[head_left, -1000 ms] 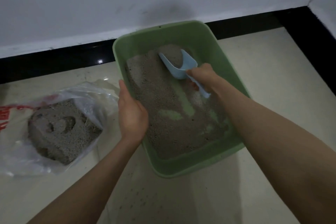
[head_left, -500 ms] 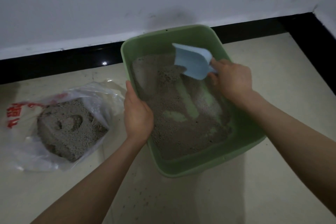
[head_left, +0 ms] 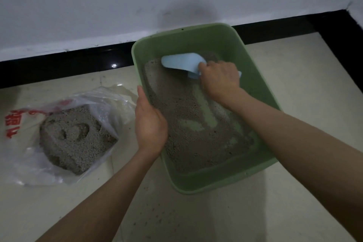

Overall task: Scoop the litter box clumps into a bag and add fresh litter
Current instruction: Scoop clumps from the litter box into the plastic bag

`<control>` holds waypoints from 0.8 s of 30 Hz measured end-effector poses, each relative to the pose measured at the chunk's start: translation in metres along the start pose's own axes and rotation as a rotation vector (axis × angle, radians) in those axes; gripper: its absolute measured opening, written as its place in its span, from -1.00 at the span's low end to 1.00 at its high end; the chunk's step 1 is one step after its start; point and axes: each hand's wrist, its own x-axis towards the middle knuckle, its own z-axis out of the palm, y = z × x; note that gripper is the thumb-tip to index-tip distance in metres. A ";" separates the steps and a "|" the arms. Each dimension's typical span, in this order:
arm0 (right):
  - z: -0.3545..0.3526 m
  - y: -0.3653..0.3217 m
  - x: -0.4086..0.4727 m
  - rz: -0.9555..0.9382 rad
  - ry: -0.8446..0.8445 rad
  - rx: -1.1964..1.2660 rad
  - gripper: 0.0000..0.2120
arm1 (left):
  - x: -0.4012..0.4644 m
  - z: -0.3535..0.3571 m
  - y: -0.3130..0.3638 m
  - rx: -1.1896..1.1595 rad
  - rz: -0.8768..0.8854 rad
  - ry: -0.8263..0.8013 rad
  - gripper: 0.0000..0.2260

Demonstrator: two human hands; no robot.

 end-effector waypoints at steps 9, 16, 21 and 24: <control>-0.011 -0.019 -0.001 -0.218 -0.071 -0.158 -0.75 | 0.001 0.000 -0.004 0.009 0.028 -0.012 -0.44; -0.021 0.010 -0.056 -0.530 -0.056 -0.305 -0.75 | 0.001 -0.008 -0.002 0.032 0.009 -0.034 -0.44; -0.059 0.056 -0.086 -0.623 -0.162 -0.321 -0.78 | -0.003 -0.010 0.008 0.025 -0.016 -0.050 -0.44; -0.068 0.069 -0.078 -0.330 -0.154 -0.391 -0.74 | -0.002 -0.009 0.004 0.001 0.004 -0.040 -0.51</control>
